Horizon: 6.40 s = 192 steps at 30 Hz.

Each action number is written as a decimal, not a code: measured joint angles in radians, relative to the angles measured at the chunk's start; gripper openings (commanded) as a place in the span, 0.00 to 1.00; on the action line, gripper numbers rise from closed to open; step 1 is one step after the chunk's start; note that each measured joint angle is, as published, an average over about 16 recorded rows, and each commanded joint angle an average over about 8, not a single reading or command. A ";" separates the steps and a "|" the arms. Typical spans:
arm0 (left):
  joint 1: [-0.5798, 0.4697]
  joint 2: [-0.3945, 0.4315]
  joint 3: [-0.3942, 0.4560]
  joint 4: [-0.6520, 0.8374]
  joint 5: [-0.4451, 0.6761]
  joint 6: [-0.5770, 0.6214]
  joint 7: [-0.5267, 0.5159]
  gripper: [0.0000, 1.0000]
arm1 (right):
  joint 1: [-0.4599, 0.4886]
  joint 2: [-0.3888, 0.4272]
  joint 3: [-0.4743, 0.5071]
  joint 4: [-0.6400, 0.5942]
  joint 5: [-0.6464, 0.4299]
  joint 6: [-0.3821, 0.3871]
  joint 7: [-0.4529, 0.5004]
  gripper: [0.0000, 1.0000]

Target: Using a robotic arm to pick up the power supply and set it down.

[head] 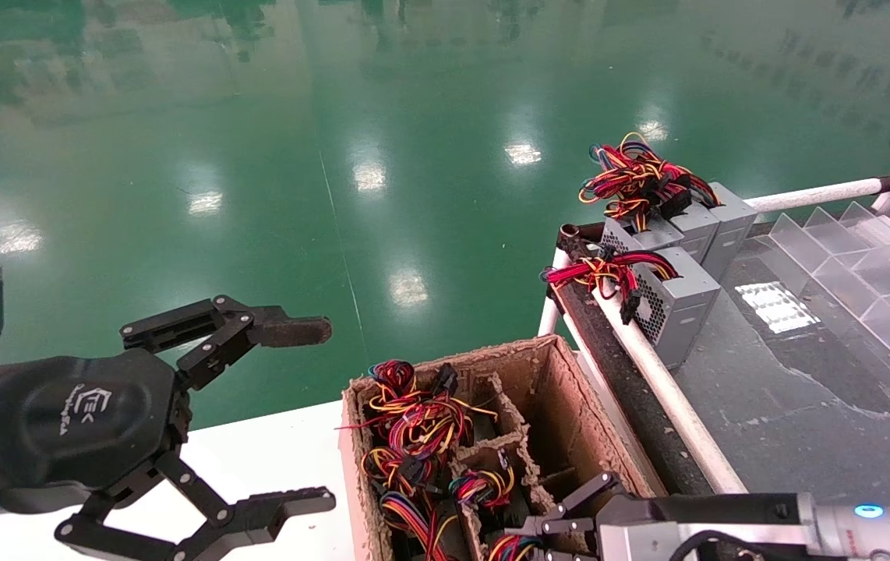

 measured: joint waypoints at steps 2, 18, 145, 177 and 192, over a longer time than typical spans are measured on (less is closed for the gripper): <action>0.000 0.000 0.000 0.000 0.000 0.000 0.000 1.00 | -0.004 0.011 0.016 0.000 0.028 -0.002 -0.002 0.00; 0.000 0.000 0.001 0.000 -0.001 0.000 0.000 1.00 | -0.045 0.135 0.210 -0.006 0.382 -0.011 0.048 0.00; -0.001 -0.003 0.007 0.000 -0.005 -0.003 0.003 1.00 | 0.494 -0.050 0.181 -1.047 0.160 0.097 -0.297 1.00; -0.002 -0.003 0.008 0.001 -0.005 -0.003 0.004 1.00 | 0.305 0.028 0.185 -0.615 0.346 -0.049 0.032 1.00; -0.002 -0.003 0.008 0.001 -0.006 -0.004 0.005 1.00 | 0.197 0.062 0.173 -0.370 0.426 -0.109 0.198 1.00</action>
